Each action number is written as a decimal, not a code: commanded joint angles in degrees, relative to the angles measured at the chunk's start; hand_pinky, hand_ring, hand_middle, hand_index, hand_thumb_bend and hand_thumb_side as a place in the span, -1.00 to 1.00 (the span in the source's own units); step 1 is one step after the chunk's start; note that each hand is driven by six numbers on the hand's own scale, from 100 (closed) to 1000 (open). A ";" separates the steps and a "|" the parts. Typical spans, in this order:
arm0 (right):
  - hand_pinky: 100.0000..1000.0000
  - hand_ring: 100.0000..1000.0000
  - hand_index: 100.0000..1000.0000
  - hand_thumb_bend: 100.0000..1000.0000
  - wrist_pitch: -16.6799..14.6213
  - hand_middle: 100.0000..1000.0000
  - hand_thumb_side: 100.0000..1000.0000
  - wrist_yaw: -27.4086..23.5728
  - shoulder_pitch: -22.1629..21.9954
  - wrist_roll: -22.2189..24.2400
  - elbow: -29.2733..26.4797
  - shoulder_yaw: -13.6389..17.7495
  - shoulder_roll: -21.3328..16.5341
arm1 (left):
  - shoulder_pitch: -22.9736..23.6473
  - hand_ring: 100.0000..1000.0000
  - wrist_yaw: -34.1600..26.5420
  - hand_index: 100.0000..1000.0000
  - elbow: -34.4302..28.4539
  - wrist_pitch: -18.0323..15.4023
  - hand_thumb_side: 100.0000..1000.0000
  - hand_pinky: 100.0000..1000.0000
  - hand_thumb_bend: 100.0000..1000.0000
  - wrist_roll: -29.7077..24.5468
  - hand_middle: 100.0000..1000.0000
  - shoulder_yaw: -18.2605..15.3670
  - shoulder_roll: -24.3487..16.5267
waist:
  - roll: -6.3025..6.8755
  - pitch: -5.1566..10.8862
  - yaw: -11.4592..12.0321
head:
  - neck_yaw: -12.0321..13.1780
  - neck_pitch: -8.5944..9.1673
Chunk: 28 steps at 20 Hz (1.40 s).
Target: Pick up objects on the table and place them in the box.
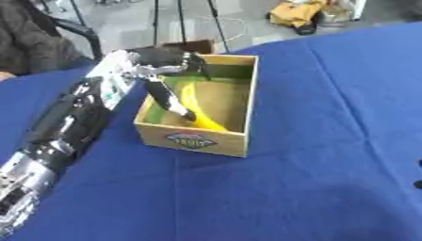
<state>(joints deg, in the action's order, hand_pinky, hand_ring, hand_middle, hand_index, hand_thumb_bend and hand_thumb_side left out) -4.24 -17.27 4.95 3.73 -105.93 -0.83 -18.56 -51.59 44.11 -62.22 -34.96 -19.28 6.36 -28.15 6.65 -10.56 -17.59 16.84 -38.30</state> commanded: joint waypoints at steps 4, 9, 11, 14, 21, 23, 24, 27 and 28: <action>0.04 0.40 0.36 -1.00 -0.42 0.28 0.69 -0.46 0.06 -0.88 -0.82 1.19 -0.14 | 11.34 0.48 -30.59 0.48 -16.12 10.02 0.30 0.47 -0.67 3.75 0.25 -5.09 -6.53 | -1.56 0.86 3.16 | -1.85 -0.70; 0.04 0.40 0.36 -1.00 -0.58 0.28 0.68 -0.49 0.04 -1.32 -1.12 1.63 -0.10 | 22.82 0.47 -46.04 0.48 -25.95 18.37 0.63 0.46 -0.75 5.36 0.24 -9.34 -6.32 | -2.21 0.50 5.33 | -2.69 -0.45; 0.04 0.40 0.36 -1.00 -0.62 0.28 0.68 -0.53 0.06 -1.46 -1.20 1.75 -0.08 | 26.32 0.47 -48.37 0.48 -28.49 20.29 0.78 0.46 -0.79 6.14 0.23 -10.58 -5.46 | -2.35 0.37 5.87 | -2.85 -0.37; 0.04 0.40 0.36 -1.00 -0.64 0.28 0.68 -0.48 -0.06 -1.51 -1.27 1.79 -0.08 | 30.39 0.46 -50.90 0.47 -30.74 22.68 0.93 0.44 -0.76 7.30 0.22 -11.82 -3.22 | -2.61 0.24 6.98 | -2.93 -0.47; 0.04 0.40 0.36 -1.00 -0.74 0.28 0.68 -0.65 0.09 -1.68 -1.48 1.94 -0.09 | 35.68 0.47 -55.00 0.48 -34.58 25.64 1.00 0.45 -0.72 9.41 0.25 -13.75 2.42 | -3.08 0.03 8.21 | -3.06 -0.44; 0.04 0.40 0.36 -1.00 -0.75 0.28 0.68 -0.69 0.14 -1.78 -1.48 2.01 -0.02 | 36.58 0.47 -55.24 0.49 -35.36 26.21 1.00 0.45 -0.73 9.59 0.25 -13.85 3.78 | -3.15 0.00 8.21 | -2.99 -0.55; 0.04 0.40 0.36 -1.00 -0.75 0.28 0.67 -0.71 0.18 -1.80 -1.49 1.99 -0.03 | 37.05 0.47 -55.27 0.49 -35.61 26.55 1.00 0.45 -0.73 9.69 0.26 -13.87 4.52 | -3.19 0.00 8.30 | -2.87 -0.56; 0.04 0.40 0.36 -1.00 -0.75 0.28 0.67 -0.81 0.28 -1.77 -1.56 1.94 -0.08 | 38.37 0.48 -55.14 0.49 -36.05 27.41 1.00 0.46 -0.72 9.84 0.26 -13.90 6.39 | -3.26 0.00 8.50 | -2.78 -0.66; 0.04 0.40 0.36 -1.00 -0.76 0.28 0.68 -0.82 0.26 -1.80 -1.57 1.97 -0.06 | 38.63 0.48 -55.05 0.50 -36.17 27.56 1.00 0.46 -0.72 9.83 0.26 -13.89 6.70 | -3.29 -0.01 8.45 | -2.87 -0.64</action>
<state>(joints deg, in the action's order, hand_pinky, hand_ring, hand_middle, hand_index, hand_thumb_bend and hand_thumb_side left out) -4.94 -17.73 4.61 2.06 -106.00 0.71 -18.16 -12.67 -10.87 -96.99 -7.78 -9.51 -6.70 -21.05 3.62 -11.23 -9.13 14.00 -38.76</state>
